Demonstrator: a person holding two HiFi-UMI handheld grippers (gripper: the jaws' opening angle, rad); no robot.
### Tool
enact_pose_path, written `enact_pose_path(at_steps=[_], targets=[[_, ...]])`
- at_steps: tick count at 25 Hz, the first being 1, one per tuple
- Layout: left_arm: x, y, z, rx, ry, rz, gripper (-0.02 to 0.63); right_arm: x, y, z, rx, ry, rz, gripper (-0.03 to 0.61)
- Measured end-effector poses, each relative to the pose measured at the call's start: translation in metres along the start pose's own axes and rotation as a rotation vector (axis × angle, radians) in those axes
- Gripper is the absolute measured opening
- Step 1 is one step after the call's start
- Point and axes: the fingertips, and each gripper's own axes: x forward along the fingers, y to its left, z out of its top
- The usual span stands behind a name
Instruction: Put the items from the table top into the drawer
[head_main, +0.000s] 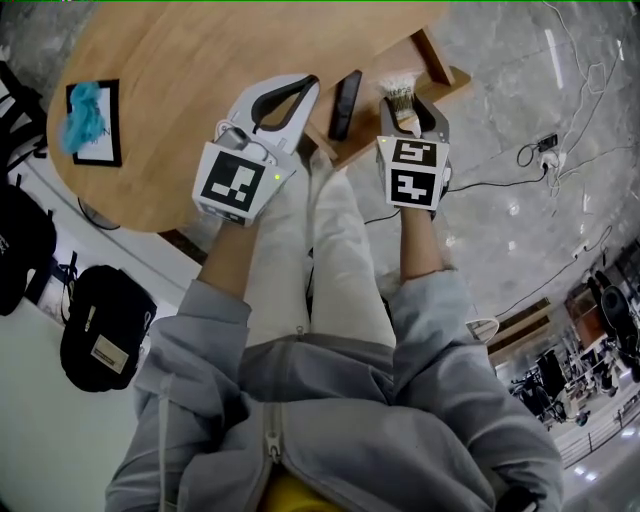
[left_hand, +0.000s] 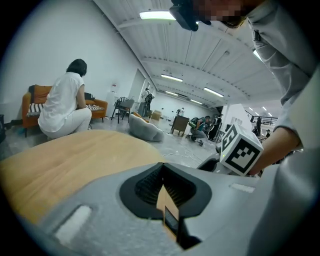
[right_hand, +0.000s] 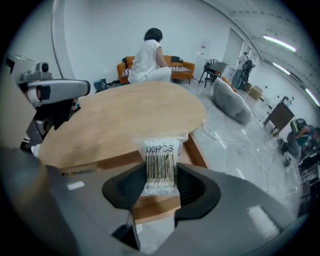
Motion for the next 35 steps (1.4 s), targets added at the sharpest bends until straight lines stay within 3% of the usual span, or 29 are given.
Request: enact_pose_path(at_steps=[5,10,24,25,27,28,35], targets=[[0.014,-0.016,-0.008,0.0,0.017,-0.028,0.003,0.021,-0.012,-0.04,0.227,0.055,0.01,0.173],[0.031,-0.029,-0.018,0.0,0.043,-0.048,0.003,0.047,-0.027,-0.066,0.369,0.102,0.0,0.173],[0.076,-0.049,-0.037,0.01,0.098,-0.093,0.003,0.098,-0.043,-0.066,0.549,0.126,0.015,0.187],[0.077,-0.05,-0.037,0.009,0.099,-0.093,0.003,0.099,-0.044,-0.067,0.561,0.127,0.009,0.208],[0.078,-0.051,-0.037,0.008,0.1,-0.094,0.003,0.099,-0.046,-0.069,0.577,0.128,-0.002,0.379],[0.078,-0.052,-0.036,0.008,0.101,-0.095,0.003,0.097,-0.046,-0.07,0.578,0.125,-0.005,0.396],[0.071,-0.054,-0.025,0.023,0.093,-0.098,0.003,0.071,-0.039,-0.083,0.546,0.119,-0.005,0.37]])
